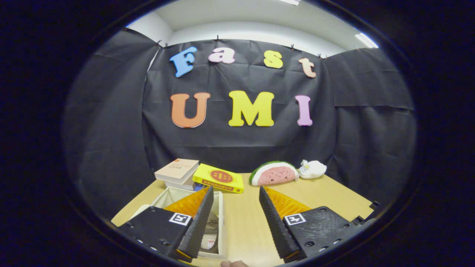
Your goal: Open the storage box then place both shoes into the box .Put the left shoe in first, then the right shoe, with the right side of both shoes facing outward in a uniform manner.
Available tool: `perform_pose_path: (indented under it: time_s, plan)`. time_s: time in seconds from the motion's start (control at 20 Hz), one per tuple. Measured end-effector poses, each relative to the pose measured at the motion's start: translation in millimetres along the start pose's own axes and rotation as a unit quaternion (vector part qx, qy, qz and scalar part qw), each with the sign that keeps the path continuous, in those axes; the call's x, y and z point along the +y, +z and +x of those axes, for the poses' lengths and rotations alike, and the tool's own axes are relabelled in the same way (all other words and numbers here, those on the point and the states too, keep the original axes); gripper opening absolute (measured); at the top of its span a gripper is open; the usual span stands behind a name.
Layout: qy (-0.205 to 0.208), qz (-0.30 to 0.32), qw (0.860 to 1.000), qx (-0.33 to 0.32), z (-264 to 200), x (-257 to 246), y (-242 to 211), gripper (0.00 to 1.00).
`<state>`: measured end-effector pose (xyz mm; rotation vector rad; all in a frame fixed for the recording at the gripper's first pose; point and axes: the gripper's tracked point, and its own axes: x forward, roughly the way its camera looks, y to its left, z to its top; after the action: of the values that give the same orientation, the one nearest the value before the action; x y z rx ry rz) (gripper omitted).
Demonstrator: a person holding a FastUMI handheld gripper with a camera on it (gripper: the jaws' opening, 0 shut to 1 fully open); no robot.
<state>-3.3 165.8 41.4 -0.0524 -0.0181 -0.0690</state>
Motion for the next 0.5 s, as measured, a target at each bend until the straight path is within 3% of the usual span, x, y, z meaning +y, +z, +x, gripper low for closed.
perform_pose_path:
  time_s: [0.1, 0.2, 0.5]
  plan:
    - [0.005, -0.013, 0.999, -0.029, -6, -12, 5, 0.9]
    - [-0.005, -0.014, 0.998, -0.058, -10, -33, 11, 0.96]
    - [-0.008, 0.007, 0.996, -0.085, -33, -87, 21, 0.95]
